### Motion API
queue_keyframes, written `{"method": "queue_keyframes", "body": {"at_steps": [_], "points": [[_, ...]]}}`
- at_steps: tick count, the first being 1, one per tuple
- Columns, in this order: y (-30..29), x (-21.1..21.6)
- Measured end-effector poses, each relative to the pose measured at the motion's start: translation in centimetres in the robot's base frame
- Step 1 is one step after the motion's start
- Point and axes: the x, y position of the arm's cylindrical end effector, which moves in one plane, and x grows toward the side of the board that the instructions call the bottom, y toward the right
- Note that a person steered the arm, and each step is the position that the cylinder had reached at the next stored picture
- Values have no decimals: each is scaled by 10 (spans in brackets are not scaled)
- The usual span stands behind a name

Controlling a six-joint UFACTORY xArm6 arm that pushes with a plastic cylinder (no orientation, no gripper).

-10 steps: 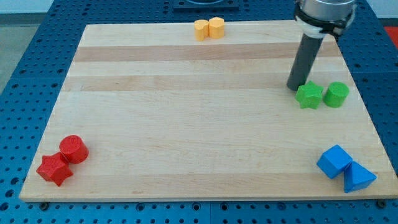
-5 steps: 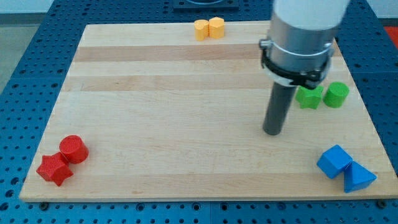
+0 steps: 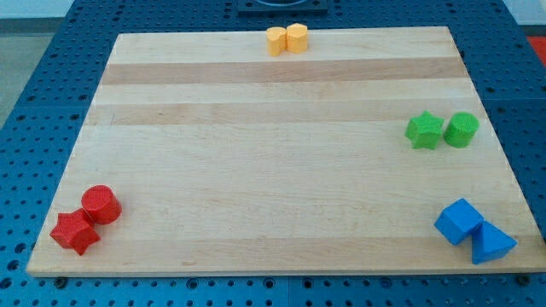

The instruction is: Place the blue triangle to the left of the green star

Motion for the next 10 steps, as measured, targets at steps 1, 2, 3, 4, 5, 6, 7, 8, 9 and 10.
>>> {"method": "queue_keyframes", "body": {"at_steps": [1, 2, 3, 4, 5, 6, 7, 8, 9, 10], "points": [[-11, 0], [-33, 2], [-50, 3], [-68, 3], [-91, 3], [-119, 3], [-150, 3], [-179, 3], [-216, -8], [-223, -35]]}}
